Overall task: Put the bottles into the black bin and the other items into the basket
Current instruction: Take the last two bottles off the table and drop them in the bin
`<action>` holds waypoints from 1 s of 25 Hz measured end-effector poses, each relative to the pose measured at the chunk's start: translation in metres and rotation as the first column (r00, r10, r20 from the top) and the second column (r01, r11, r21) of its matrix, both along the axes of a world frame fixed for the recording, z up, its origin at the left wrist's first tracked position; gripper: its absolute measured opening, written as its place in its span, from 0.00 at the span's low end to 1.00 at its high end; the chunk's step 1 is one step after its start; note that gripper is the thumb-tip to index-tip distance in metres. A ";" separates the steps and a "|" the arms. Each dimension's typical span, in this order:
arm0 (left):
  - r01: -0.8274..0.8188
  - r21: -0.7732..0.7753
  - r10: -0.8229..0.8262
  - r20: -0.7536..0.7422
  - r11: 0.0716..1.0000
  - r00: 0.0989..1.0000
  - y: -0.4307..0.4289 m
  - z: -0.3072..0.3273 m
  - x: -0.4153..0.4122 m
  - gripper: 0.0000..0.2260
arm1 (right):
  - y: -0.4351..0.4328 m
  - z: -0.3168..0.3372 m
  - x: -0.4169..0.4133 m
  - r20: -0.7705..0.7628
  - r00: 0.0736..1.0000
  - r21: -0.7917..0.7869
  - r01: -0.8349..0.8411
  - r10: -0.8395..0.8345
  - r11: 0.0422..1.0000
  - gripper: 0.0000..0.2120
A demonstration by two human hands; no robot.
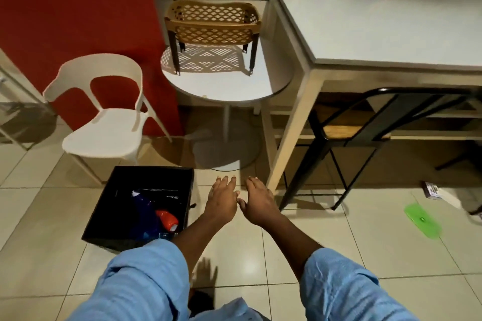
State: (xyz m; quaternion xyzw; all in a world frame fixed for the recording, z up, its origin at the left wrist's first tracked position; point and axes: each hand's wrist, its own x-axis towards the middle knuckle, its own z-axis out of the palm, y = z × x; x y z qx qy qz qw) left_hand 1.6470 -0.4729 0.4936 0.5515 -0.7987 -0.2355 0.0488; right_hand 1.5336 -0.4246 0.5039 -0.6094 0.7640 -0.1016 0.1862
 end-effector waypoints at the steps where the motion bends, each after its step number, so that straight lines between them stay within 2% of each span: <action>1: 0.025 -0.016 -0.025 0.006 1.000 1.000 0.018 0.002 -0.014 0.23 | 0.019 0.002 -0.012 0.008 1.000 -0.004 0.009 -0.009 1.000 0.32; 6: 0.227 -0.064 -0.226 0.020 0.972 0.974 0.094 0.014 -0.085 0.27 | 0.107 0.017 -0.070 0.018 0.994 0.007 0.109 -0.109 0.994 0.34; 13: 0.454 -0.079 -0.455 0.011 0.887 0.890 0.152 0.018 -0.192 0.23 | 0.195 0.017 -0.164 0.028 0.937 0.024 0.348 -0.349 0.937 0.33; 19: 0.652 -0.073 -0.655 -0.029 0.755 0.755 0.188 0.011 -0.327 0.21 | 0.251 0.003 -0.280 -0.005 0.833 0.071 0.552 -0.553 0.831 0.32; 25: 0.817 -0.096 -0.821 -0.008 0.569 0.571 0.204 0.019 -0.482 0.22 | 0.284 0.011 -0.411 -0.006 0.662 0.063 0.748 -0.750 0.660 0.32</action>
